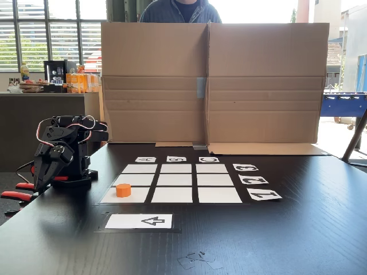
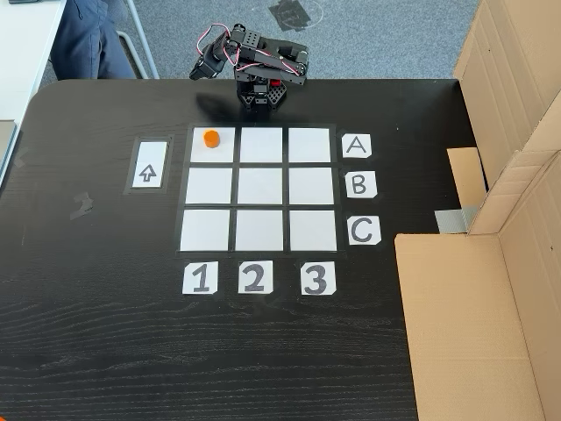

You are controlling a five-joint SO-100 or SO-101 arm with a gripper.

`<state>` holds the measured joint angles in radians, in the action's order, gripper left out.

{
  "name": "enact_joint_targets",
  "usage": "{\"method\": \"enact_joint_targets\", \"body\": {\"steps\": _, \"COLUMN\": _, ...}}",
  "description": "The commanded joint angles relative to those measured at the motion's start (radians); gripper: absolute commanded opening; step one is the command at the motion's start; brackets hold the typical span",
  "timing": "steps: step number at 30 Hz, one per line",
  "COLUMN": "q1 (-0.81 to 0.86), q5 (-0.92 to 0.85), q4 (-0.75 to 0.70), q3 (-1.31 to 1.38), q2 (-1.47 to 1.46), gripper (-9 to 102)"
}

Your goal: Pick up the round, orange token and place it in the grid on square A1.

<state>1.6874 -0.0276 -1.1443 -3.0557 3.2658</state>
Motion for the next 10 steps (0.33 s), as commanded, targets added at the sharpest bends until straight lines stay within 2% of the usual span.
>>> {"method": "enact_joint_targets", "body": {"steps": 1, "q1": -0.005, "q5": 0.0, "q4": -0.005, "q3": -0.002, "q2": -0.002, "gripper": 0}}
{"method": "enact_joint_targets", "body": {"steps": 10, "q1": -0.008, "q5": 0.0, "q4": -0.005, "q3": -0.002, "q2": -0.003, "gripper": 0}}
